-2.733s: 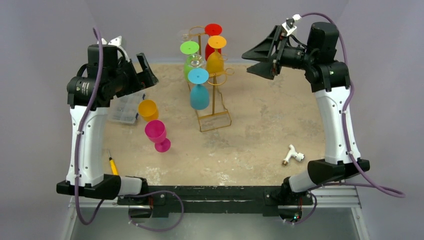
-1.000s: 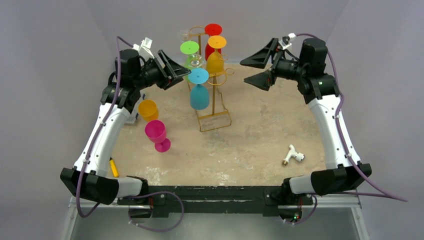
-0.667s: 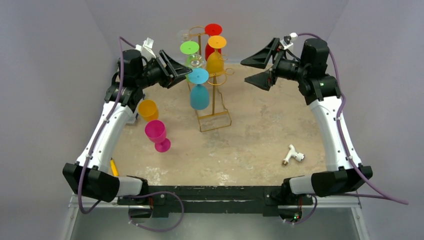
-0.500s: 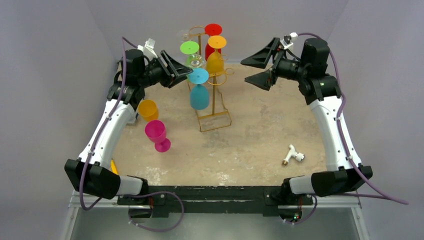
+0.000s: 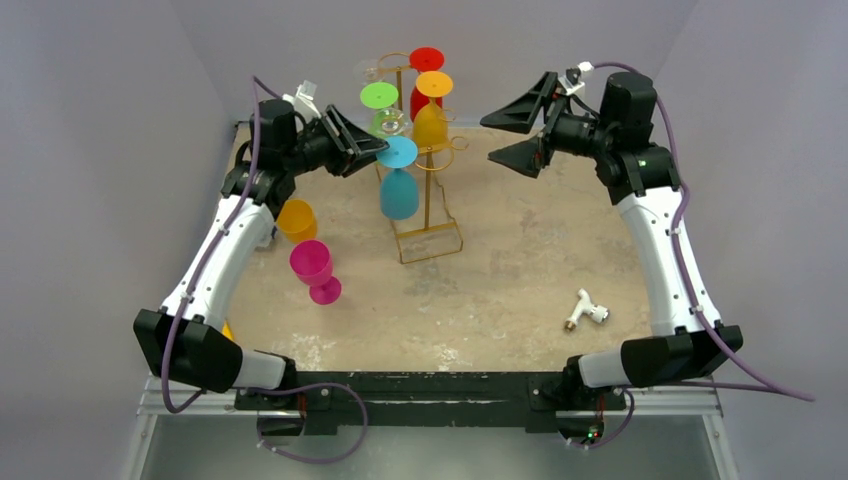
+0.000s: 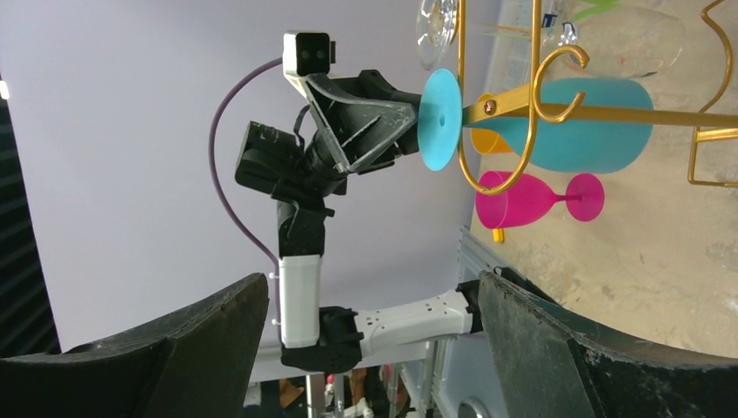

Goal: Take the wine glass off the wine glass rack

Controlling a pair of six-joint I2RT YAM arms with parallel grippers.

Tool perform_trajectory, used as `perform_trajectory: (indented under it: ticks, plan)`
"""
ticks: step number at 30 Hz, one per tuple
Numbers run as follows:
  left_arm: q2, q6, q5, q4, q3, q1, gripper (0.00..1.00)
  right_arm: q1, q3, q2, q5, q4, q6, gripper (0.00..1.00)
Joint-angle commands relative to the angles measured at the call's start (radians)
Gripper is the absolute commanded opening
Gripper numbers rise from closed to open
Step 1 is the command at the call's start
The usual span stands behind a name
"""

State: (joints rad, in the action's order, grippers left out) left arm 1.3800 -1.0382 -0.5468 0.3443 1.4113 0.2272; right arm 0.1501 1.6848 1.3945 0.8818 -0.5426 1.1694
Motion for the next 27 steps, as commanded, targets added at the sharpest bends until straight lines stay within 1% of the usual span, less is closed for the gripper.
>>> perform_trajectory:
  ticks: [1, 9, 13, 17, 27]
  plan:
    - [-0.001, -0.017, -0.016, -0.047, 0.017, 0.009, 0.42, -0.002, 0.039, -0.005, 0.028, 0.005, -0.019, 0.89]
    - [-0.003, -0.017, -0.022, -0.055, 0.009, 0.011, 0.39, -0.002, 0.036, -0.009, 0.033, -0.006, -0.027, 0.89]
    - [-0.005, -0.026, -0.032, -0.083, 0.000, 0.013, 0.37, -0.002, 0.036, -0.009, 0.038, -0.009, -0.028, 0.89]
    - [-0.002, -0.028, -0.035, -0.085, 0.008, 0.015, 0.31, -0.002, 0.039, -0.009, 0.041, -0.011, -0.028, 0.88]
    - [-0.016, -0.029, -0.023, -0.077, 0.009, 0.015, 0.25, -0.002, 0.042, -0.011, 0.050, -0.019, -0.038, 0.88]
